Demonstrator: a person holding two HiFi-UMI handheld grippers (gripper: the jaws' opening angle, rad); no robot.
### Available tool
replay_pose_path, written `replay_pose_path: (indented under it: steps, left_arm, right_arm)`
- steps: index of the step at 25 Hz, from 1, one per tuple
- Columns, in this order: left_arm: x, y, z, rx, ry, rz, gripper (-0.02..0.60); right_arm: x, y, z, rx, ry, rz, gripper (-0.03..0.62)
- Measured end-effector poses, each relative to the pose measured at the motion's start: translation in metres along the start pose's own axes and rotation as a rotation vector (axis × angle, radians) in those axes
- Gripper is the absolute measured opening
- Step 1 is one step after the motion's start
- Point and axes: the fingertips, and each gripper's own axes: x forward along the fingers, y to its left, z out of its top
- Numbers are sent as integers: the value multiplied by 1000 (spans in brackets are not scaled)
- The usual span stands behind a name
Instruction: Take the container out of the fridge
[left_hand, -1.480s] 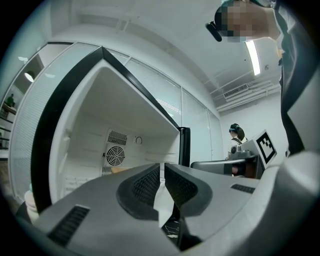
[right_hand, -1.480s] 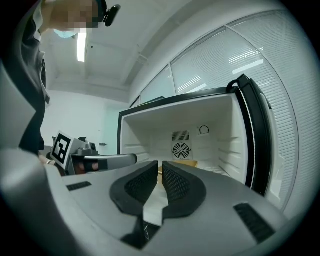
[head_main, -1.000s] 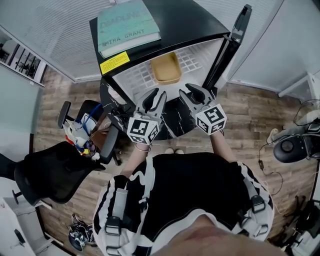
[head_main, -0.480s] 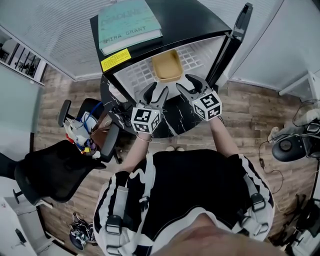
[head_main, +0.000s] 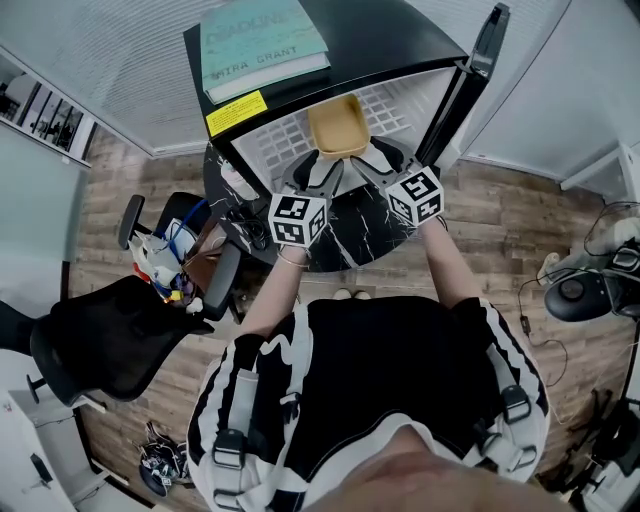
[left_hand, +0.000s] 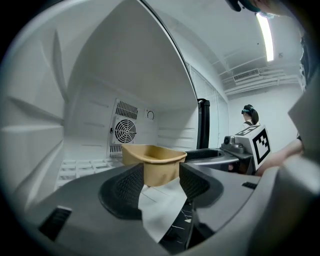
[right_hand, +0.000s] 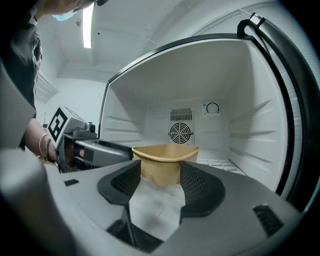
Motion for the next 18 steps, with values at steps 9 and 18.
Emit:
replay_pose_path:
  steps: [9,18]
  left_arm:
    - [10,5,-4,10,48,13,224]
    - [13,8,-3,28,66,50,224]
  right_arm:
    - [5,-8,-2,38,-8,9,239]
    - [7,-7,2,64,-24,-16,239]
